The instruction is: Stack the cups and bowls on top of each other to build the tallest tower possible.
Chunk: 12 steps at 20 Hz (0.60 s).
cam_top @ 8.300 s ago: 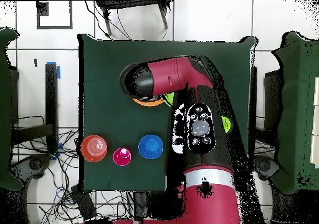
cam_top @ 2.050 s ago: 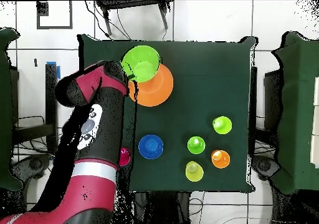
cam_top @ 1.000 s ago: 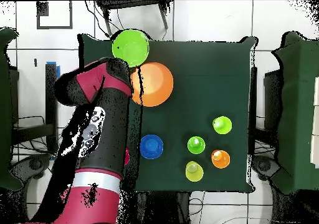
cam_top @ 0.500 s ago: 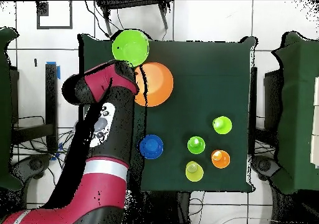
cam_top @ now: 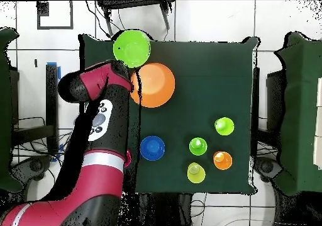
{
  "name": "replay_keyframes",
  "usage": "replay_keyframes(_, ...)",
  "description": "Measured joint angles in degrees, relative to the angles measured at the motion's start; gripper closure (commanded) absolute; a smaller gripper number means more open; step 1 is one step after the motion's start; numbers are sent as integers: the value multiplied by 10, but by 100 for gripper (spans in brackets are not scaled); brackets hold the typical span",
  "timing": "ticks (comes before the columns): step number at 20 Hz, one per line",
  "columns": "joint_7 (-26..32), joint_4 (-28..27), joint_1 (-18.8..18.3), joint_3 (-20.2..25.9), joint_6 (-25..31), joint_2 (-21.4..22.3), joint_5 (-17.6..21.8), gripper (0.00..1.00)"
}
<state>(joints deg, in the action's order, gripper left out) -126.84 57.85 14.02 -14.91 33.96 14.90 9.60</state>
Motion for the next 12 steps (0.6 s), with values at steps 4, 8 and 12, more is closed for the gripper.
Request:
replay_keyframes(4,-20,-25,20,-17,0,-26,-39,0)
replay_keyframes(8,-92,-35,48,-50,-1,-53,-98,0)
replay_keyframes(12,-194,-35,70,-89,-9,-74,-154,0)
